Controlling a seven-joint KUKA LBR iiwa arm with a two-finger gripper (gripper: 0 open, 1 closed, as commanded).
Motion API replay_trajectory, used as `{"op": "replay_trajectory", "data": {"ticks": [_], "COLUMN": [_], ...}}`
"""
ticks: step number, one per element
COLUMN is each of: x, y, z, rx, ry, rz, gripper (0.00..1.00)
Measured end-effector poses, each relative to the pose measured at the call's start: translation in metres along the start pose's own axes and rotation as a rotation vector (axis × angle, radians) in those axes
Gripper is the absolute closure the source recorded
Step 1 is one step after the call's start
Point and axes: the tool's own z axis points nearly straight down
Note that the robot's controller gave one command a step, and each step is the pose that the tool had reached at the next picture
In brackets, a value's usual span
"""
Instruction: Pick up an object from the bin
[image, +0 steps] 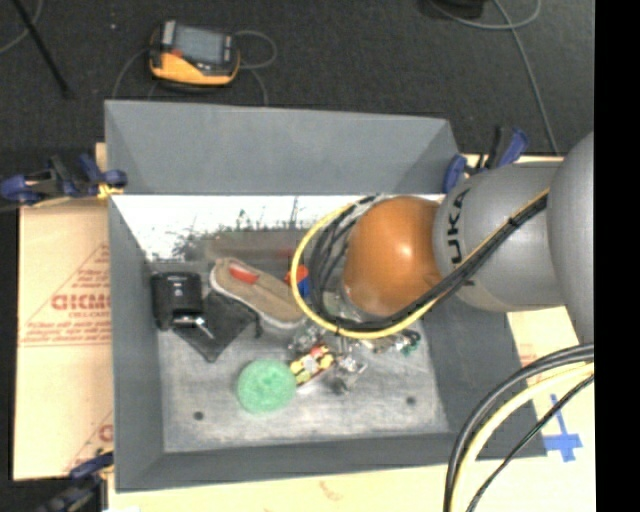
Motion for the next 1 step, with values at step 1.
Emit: {"op": "replay_trajectory", "data": {"ticks": [1], "x": [-0.0210], "y": [-0.0034], "z": [-0.1247], "rx": [-0.011], "ry": [0.013], "rz": [-0.064], "gripper": [1.00]}}
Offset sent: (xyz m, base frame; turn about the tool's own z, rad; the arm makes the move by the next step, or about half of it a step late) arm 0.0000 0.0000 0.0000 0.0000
